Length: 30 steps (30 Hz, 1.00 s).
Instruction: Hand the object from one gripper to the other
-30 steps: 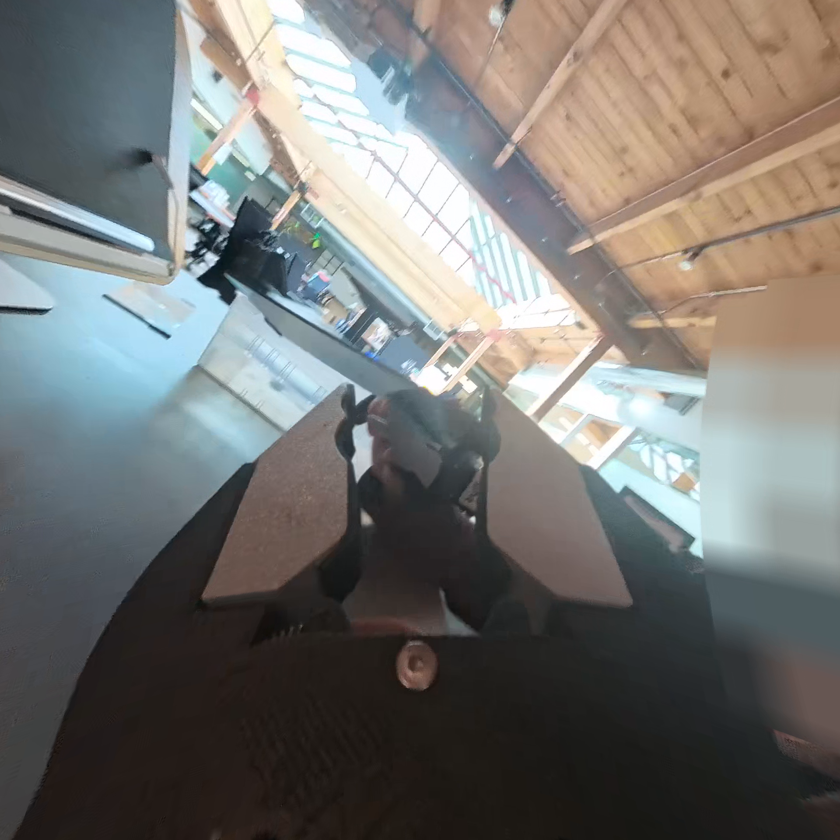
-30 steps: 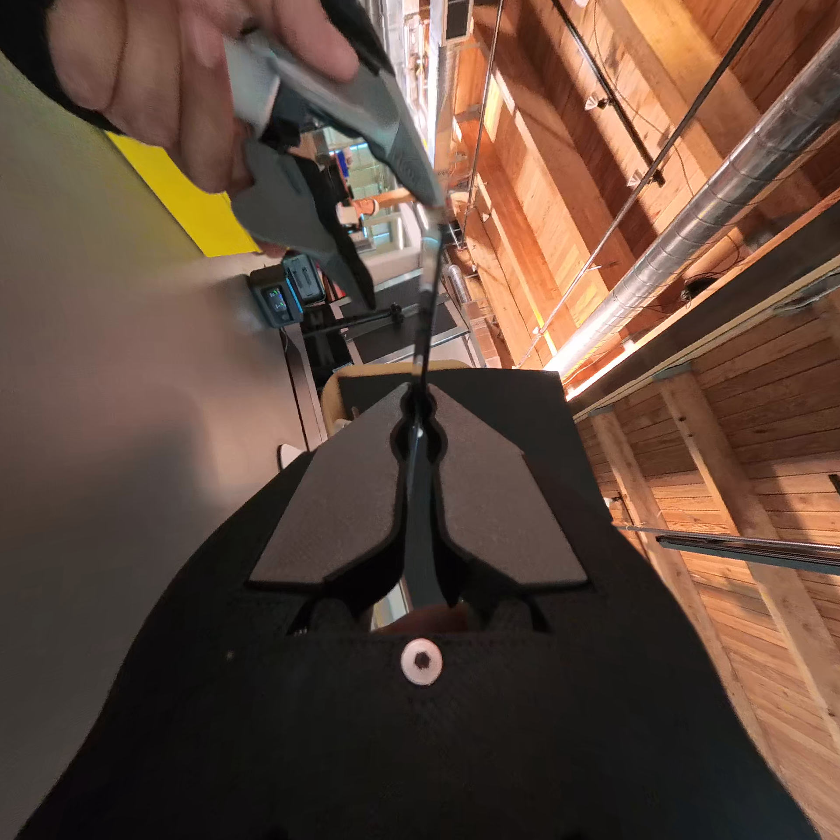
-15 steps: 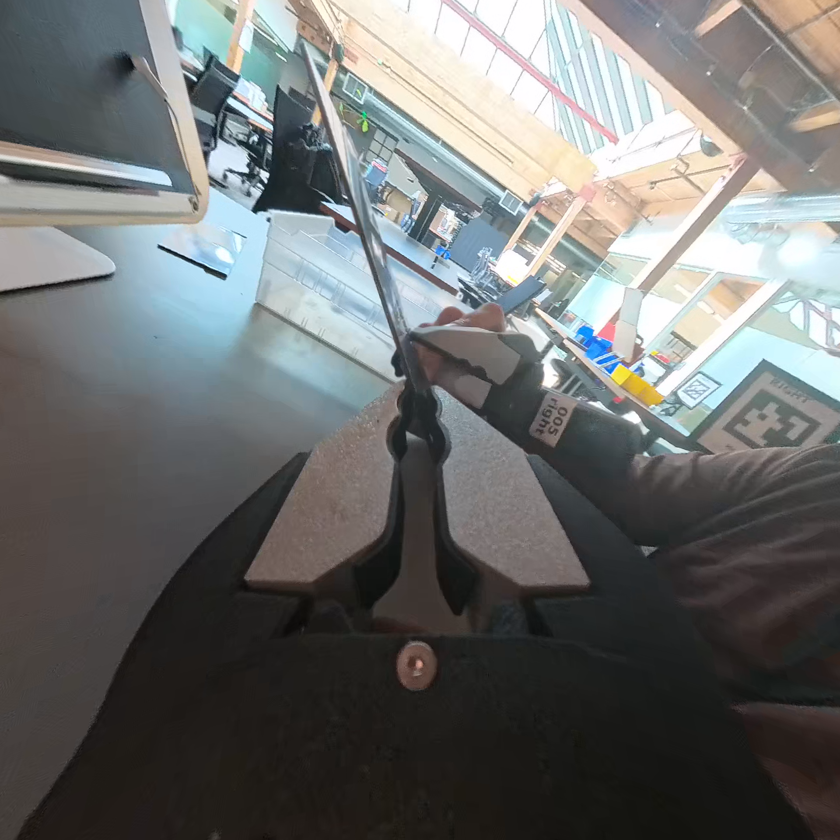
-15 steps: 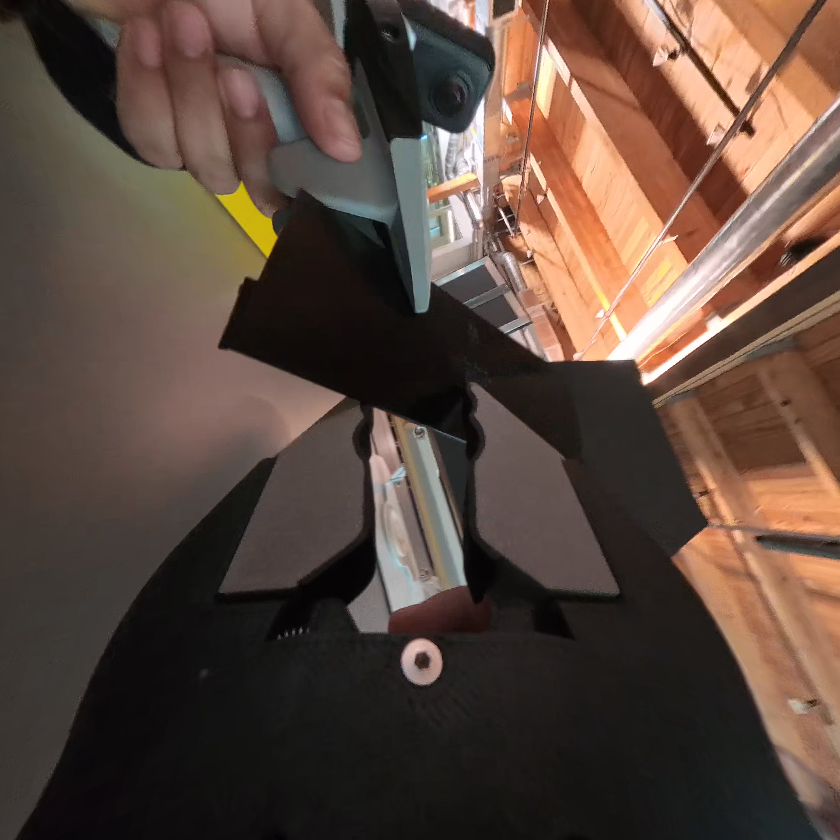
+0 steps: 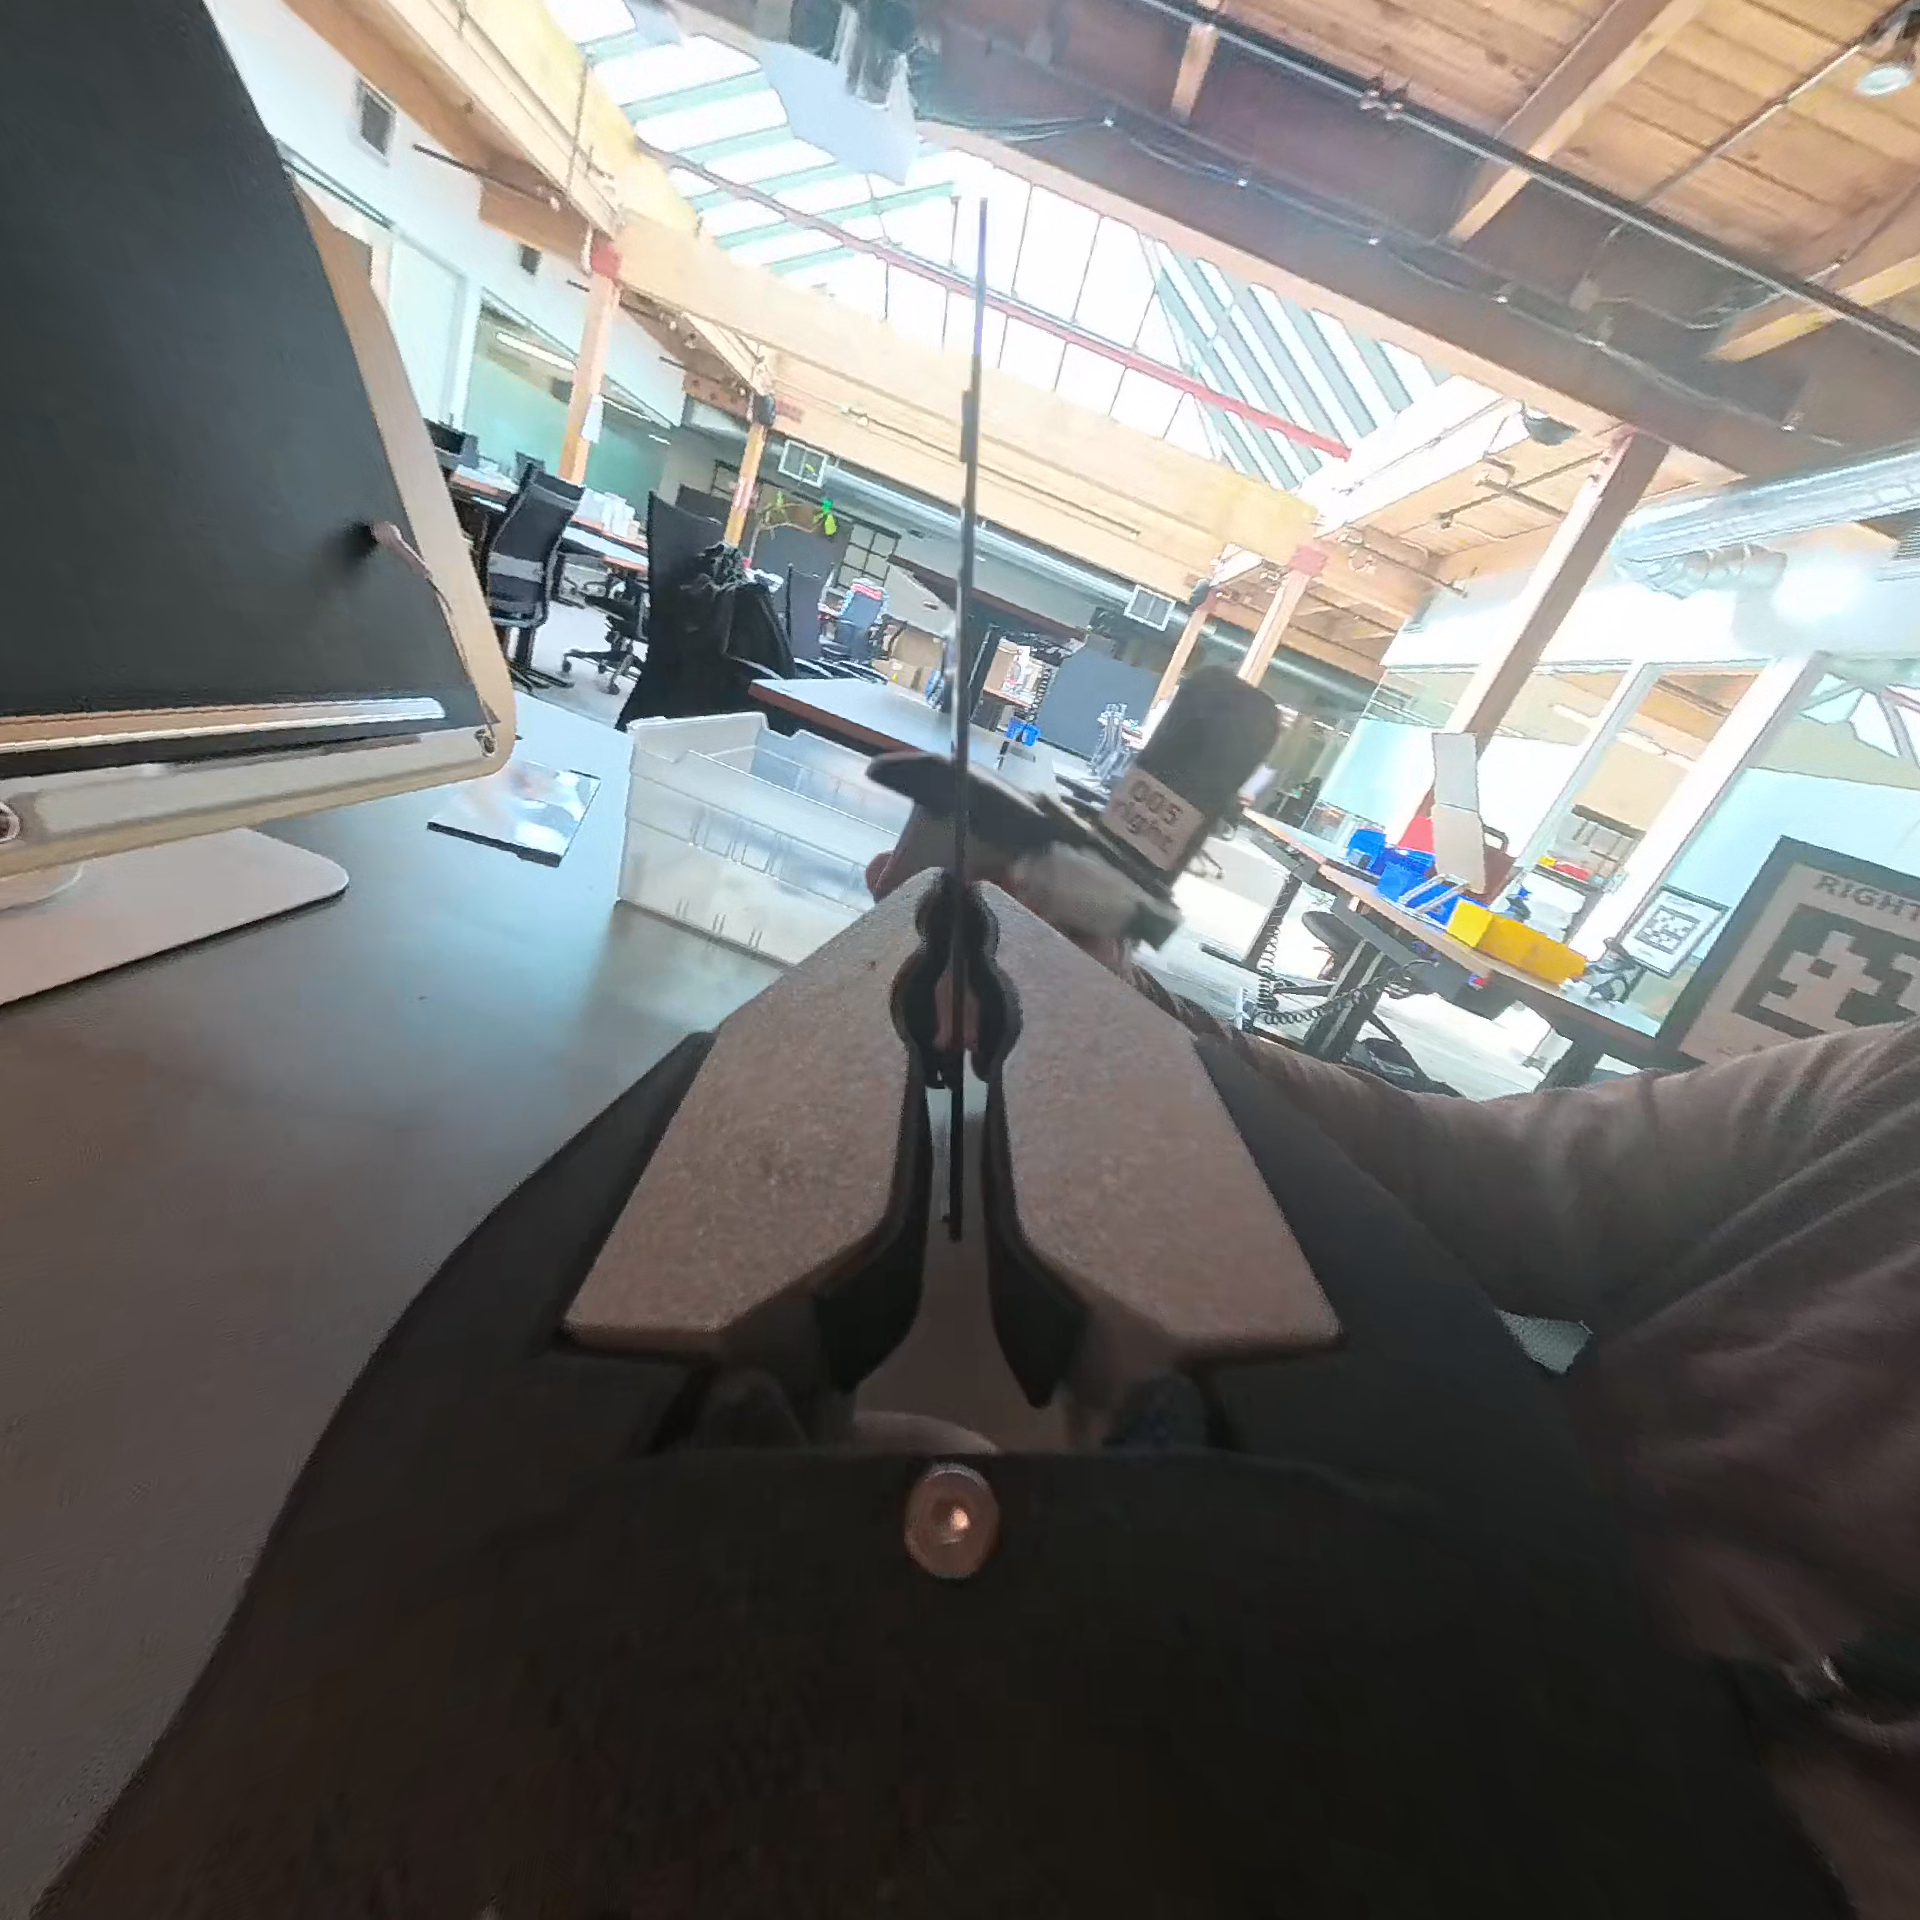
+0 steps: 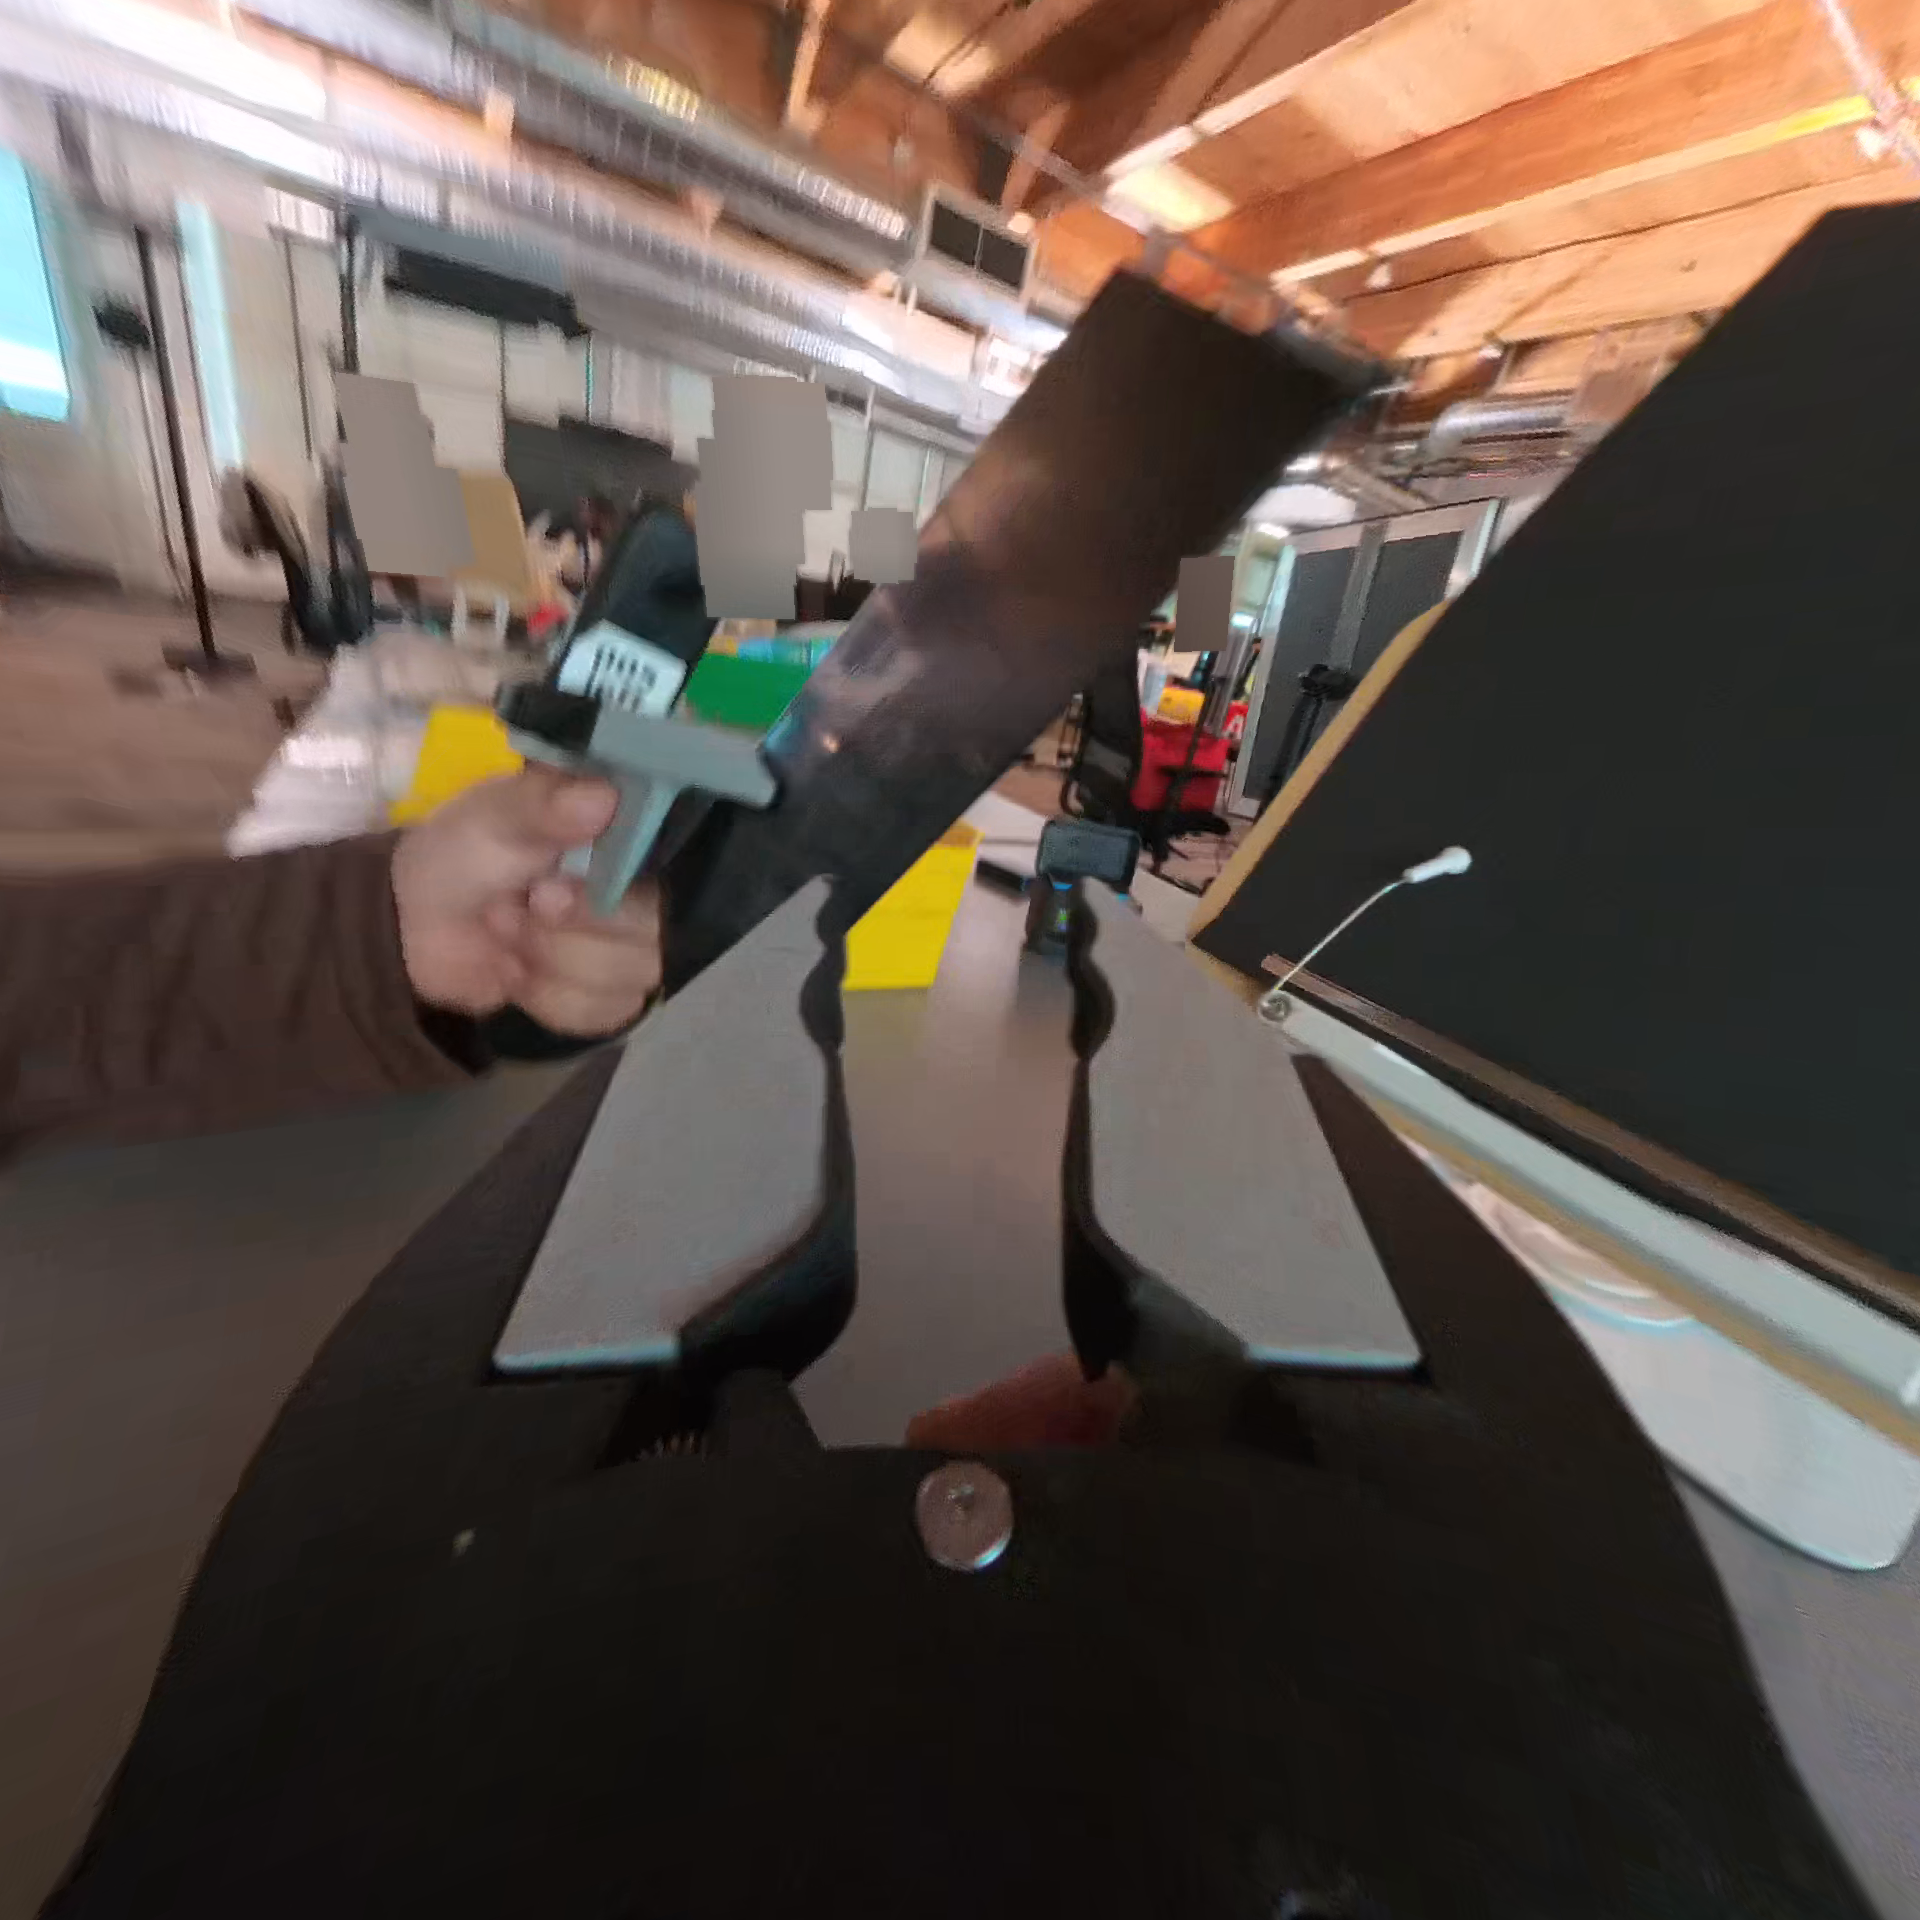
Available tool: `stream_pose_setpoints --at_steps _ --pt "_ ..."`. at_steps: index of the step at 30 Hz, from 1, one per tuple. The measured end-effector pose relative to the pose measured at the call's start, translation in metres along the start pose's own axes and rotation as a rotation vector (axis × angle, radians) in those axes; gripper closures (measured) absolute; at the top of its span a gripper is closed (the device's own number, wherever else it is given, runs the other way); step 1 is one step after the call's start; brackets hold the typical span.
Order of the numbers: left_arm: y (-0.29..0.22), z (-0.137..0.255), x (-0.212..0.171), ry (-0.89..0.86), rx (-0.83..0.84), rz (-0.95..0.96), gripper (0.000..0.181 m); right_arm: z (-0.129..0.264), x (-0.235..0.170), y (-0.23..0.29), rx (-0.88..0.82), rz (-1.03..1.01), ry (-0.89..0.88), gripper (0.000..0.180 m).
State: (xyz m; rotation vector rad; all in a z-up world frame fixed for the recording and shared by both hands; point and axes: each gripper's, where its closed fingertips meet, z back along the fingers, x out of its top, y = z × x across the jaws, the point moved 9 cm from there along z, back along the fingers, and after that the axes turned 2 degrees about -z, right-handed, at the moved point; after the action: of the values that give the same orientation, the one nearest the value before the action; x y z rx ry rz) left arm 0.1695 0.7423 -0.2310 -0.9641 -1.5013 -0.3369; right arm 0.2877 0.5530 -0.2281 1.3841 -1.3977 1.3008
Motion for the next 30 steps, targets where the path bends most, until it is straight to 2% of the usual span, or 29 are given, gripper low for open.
stream_pose_setpoints --at_steps 3,5,7,10,12,14,15,18,21,24,27,29,30 --pt "-0.004 -0.004 -0.004 0.028 -0.048 -0.005 0.181 0.004 0.006 -0.008 0.061 -0.178 -0.072 0.151" --pt "-0.005 -0.009 -0.007 0.053 -0.036 -0.038 0.181 0.007 0.009 -0.005 0.143 -0.218 -0.111 0.162" --pt "-0.007 -0.013 -0.011 0.085 -0.038 -0.053 0.181 0.009 0.012 -0.005 0.143 -0.206 -0.144 0.175" --pt "-0.006 -0.016 -0.013 0.105 0.005 -0.057 0.181 0.011 0.015 -0.007 0.163 -0.147 -0.109 0.176" --pt "0.0 -0.015 -0.013 0.103 0.081 -0.043 0.172 0.011 0.019 -0.006 0.143 -0.062 -0.096 0.177" --pt "0.008 -0.011 -0.01 0.08 0.183 -0.041 0.15 0.013 0.022 -0.002 0.049 0.096 -0.107 0.18" --pt "0.01 -0.008 -0.009 0.072 0.231 -0.055 0.145 0.013 0.023 -0.001 -0.029 0.19 -0.089 0.18" --pt "0.01 -0.001 -0.004 0.03 0.252 -0.059 0.147 0.011 0.017 0.005 -0.325 0.69 0.054 0.18" --pt "0.012 0.0 -0.003 -0.012 0.163 0.075 0.141 0.003 0.0 0.022 -0.399 1.203 0.143 0.18" --pt "0.015 0.001 -0.004 -0.049 0.049 0.241 0.124 -0.006 -0.012 0.039 -0.318 1.378 0.204 0.18" --pt "0.014 0.0 -0.004 -0.061 -0.079 0.358 0.116 -0.014 -0.023 0.04 -0.379 1.535 0.3 0.18" --pt "0.015 -0.003 -0.008 -0.021 -0.044 0.334 0.12 -0.019 -0.029 0.046 -0.367 1.568 0.317 0.18" --pt "0.015 -0.004 -0.011 0.011 -0.014 0.295 0.14 -0.022 -0.033 0.052 -0.33 1.57 0.297 0.18"
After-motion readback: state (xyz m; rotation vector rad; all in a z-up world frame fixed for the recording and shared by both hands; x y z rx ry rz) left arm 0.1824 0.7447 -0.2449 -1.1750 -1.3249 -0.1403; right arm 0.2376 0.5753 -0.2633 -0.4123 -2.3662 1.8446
